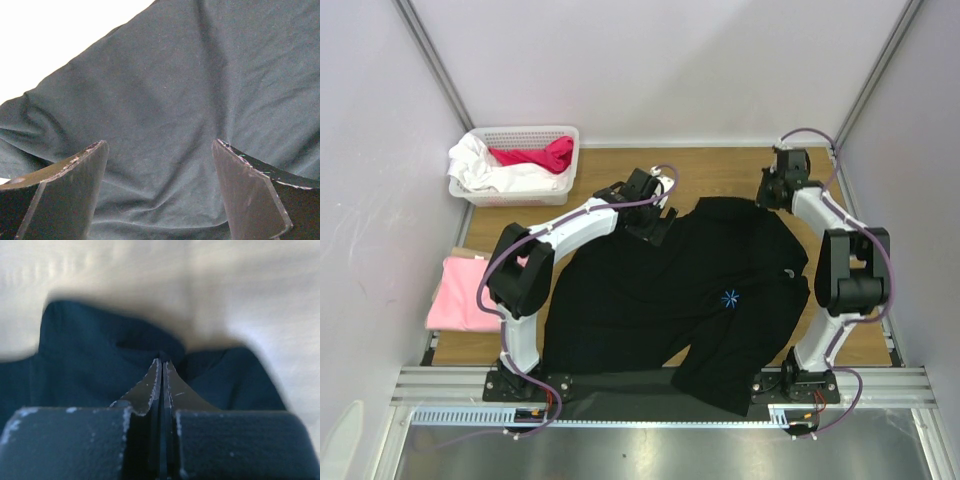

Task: Fold and stack the t-shirts
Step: Flatten the tshirt out

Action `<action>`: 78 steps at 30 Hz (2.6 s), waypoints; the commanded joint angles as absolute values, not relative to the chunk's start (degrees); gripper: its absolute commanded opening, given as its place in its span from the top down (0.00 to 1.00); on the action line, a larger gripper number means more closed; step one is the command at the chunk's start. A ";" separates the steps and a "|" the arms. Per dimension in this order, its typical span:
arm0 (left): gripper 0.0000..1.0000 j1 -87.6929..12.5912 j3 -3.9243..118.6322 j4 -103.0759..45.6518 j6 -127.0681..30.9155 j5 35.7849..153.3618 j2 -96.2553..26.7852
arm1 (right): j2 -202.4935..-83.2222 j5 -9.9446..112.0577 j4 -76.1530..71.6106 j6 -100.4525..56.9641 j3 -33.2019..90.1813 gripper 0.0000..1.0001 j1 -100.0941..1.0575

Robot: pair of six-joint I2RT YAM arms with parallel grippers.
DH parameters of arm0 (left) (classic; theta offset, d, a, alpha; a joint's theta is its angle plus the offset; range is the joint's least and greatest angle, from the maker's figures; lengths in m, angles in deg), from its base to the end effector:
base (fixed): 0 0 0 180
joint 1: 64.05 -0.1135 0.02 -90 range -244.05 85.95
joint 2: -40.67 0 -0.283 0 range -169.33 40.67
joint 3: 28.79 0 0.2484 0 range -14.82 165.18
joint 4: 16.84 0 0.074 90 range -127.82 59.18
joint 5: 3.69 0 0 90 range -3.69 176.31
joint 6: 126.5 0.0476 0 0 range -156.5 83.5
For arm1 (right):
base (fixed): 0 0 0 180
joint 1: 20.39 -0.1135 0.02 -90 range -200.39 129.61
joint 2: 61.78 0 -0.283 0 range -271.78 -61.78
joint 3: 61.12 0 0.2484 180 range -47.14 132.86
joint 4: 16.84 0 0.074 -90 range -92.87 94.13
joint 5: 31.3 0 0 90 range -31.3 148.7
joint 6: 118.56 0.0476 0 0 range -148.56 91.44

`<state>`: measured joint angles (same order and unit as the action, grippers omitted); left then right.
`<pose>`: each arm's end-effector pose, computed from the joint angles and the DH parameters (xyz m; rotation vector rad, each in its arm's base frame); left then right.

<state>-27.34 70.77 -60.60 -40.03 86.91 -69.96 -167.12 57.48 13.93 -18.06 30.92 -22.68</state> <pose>0.3472 -0.2595 0.2313 0.7331 2.4459 -0.2909 0.4236 0.0180 0.2447 0.1572 2.3385 0.1354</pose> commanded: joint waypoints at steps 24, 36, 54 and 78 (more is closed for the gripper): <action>0.09 -27.75 72.55 -60.96 -39.04 87.54 -70.25 | -155.02 45.17 19.91 -6.42 21.66 0.31 -21.09; 0.10 -27.75 72.19 -61.84 -38.96 86.49 -69.72 | -164.96 50.17 23.77 -1.84 23.61 0.33 -20.74; 0.10 -27.66 78.35 -63.07 -40.01 86.66 -72.18 | -151.64 36.31 14.37 -7.45 15.53 1.00 -21.62; 0.09 -27.75 80.28 -61.05 -48.10 88.16 -72.62 | -137.98 38.66 27.46 -12.49 5.59 0.20 -30.53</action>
